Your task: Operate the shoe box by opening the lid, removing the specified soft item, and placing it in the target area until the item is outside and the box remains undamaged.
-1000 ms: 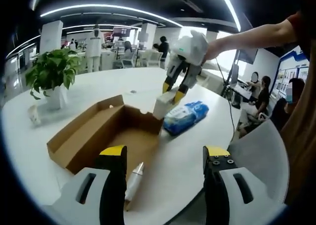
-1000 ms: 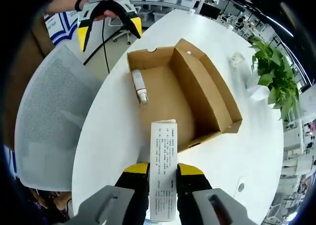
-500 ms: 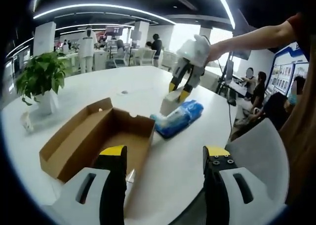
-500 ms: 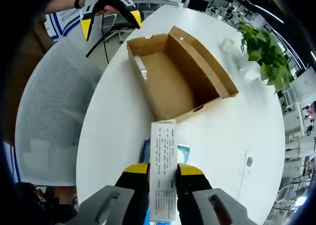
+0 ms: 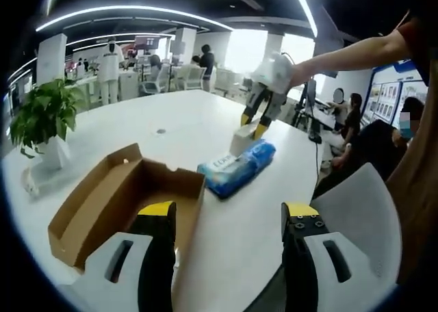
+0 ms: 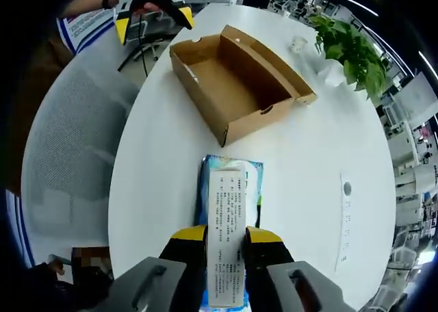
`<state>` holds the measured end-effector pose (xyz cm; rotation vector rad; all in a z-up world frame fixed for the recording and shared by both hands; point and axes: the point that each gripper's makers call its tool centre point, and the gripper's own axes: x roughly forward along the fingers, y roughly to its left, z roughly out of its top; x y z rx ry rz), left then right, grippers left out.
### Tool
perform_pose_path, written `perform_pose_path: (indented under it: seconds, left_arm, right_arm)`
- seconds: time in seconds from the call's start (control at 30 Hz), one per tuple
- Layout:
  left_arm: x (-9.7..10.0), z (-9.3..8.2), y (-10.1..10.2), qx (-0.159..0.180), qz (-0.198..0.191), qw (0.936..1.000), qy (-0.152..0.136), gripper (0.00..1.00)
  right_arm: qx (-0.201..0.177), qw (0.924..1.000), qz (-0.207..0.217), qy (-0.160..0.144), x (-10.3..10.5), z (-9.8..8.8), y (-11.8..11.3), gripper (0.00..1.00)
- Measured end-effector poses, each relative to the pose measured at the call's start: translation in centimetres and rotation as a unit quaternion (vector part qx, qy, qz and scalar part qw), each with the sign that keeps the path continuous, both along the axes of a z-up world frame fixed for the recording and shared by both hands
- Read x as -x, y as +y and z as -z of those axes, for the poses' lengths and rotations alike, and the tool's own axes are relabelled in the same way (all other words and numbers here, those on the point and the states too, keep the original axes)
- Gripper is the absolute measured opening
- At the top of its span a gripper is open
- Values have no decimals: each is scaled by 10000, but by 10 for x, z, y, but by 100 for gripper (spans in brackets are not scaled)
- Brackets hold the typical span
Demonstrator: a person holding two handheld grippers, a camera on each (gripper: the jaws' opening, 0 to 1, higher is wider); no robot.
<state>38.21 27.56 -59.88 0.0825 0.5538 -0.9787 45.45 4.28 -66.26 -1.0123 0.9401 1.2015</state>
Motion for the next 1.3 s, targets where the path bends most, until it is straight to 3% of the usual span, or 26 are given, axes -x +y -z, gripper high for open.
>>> perform_pose_path:
  seconds: [0.67, 1.3]
  left_arm:
    - [-5, 3, -20, -82, 149, 9998, 38, 62]
    - [-6, 15, -7, -154, -102, 9996, 216, 62]
  right_arm:
    - [2, 9993, 372, 6, -6, 4, -48, 16]
    - [7, 9989, 463, 1, -39, 13, -71, 16]
